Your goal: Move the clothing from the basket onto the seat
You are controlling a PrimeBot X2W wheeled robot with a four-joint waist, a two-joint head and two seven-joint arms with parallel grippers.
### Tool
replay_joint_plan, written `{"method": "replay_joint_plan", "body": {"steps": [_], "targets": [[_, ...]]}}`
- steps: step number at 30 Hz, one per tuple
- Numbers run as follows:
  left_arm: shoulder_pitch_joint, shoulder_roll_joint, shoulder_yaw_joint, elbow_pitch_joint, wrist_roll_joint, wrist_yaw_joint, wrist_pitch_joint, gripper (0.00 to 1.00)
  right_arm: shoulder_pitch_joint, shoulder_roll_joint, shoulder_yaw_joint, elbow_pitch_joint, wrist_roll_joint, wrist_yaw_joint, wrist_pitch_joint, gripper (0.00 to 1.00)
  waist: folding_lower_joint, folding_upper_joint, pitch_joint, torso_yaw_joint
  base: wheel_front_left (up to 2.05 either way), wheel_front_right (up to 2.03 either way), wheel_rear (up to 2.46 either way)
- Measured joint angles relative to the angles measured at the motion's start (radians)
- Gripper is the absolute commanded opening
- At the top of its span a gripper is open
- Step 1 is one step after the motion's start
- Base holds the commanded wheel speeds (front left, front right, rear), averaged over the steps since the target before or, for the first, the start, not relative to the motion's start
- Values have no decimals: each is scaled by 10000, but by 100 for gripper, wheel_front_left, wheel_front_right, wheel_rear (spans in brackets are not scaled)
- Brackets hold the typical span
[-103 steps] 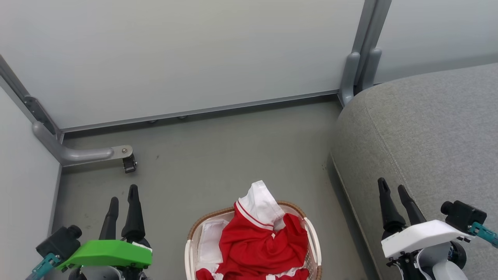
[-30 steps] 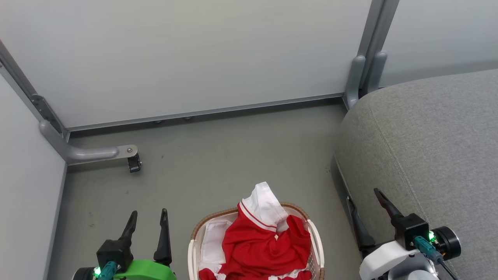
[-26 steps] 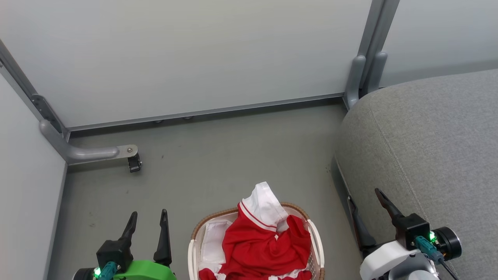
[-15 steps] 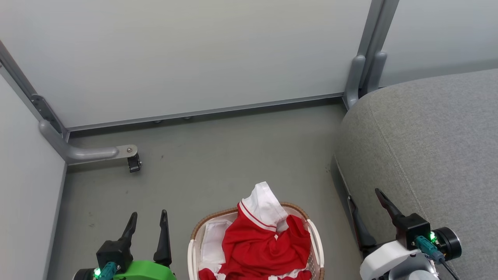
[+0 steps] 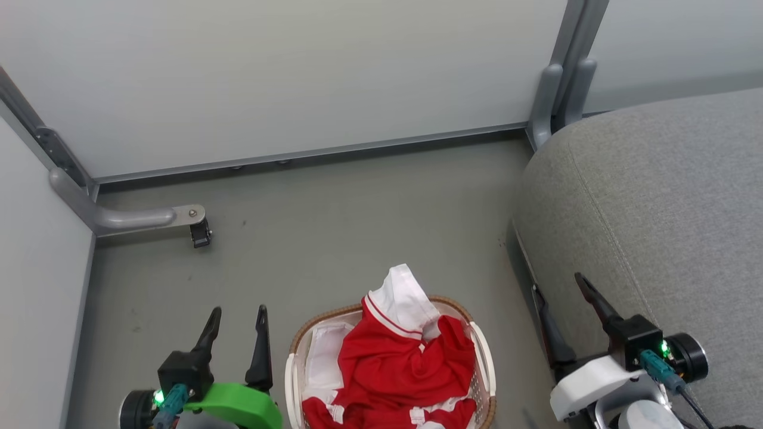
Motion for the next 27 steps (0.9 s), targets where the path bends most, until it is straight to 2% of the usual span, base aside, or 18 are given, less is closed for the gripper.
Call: {"method": "replay_joint_plan", "body": {"steps": [6,13,17,27], "targets": [[-1152,0,-550,830,441,-203,-17,100,-641,2,-42,-339,-33,0,0,100,0,0,777,-88,0,0,0],[-3481,2,-1425,3354,591,-443,21,100,-1566,-4,-221,-750,142,4,0,100,0,0,2102,-332,0,0,0],[-4650,2,-1716,4627,90,-527,393,100,-2046,-12,-268,-1120,265,4,0,100,1,0,2904,-542,0,0,0],[-6940,-4,-2800,6598,46,-573,600,100,-2832,-19,-349,-1824,518,4,-2,100,2,0,4944,-1175,0,0,0]]}}
